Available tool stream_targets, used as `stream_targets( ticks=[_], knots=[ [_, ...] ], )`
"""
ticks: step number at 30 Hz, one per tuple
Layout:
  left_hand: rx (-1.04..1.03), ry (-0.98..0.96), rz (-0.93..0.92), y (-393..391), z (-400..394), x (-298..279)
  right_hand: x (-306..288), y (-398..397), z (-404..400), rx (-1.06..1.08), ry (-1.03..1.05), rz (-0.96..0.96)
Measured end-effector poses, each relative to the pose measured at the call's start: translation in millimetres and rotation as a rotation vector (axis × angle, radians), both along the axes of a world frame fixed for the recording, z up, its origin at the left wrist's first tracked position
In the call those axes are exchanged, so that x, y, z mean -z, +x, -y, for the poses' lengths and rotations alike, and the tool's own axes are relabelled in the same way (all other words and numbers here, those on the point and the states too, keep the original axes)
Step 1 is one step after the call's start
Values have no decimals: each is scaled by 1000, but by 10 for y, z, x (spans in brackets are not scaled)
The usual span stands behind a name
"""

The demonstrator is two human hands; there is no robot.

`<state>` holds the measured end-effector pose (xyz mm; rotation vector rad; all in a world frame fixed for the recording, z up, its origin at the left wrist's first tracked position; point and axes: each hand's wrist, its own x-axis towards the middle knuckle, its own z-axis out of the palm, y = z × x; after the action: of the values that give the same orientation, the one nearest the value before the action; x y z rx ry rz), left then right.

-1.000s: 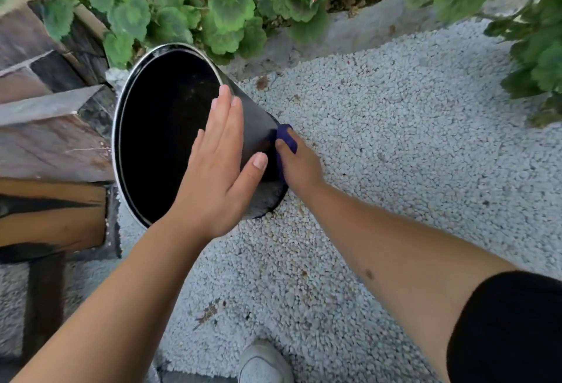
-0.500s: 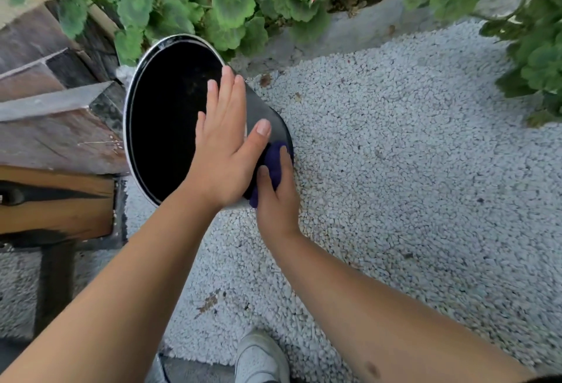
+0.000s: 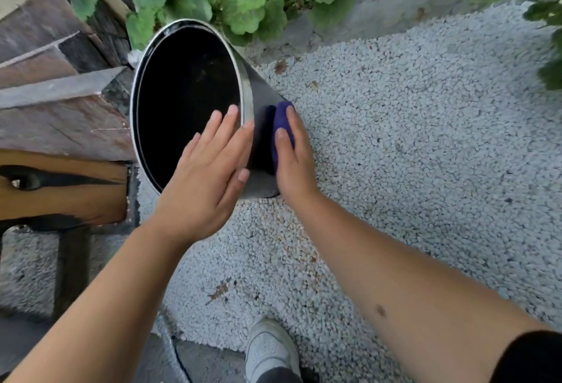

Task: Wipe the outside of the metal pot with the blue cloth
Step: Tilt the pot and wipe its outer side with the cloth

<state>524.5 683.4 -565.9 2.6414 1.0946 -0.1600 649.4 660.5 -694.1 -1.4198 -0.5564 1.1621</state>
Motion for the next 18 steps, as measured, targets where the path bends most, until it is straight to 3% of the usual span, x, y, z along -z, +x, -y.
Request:
stream_targets(
  ticks=[5,10,18],
  knots=[
    [-120,38,7,84,57,50,405,90,19,-65,-170,-96],
    [-218,-9,69,193,83,48,438,89,6,-32,-261,-197],
    [-375,-39,202,463,176,42,218,106,77,-5,-204,-227]
  ],
)
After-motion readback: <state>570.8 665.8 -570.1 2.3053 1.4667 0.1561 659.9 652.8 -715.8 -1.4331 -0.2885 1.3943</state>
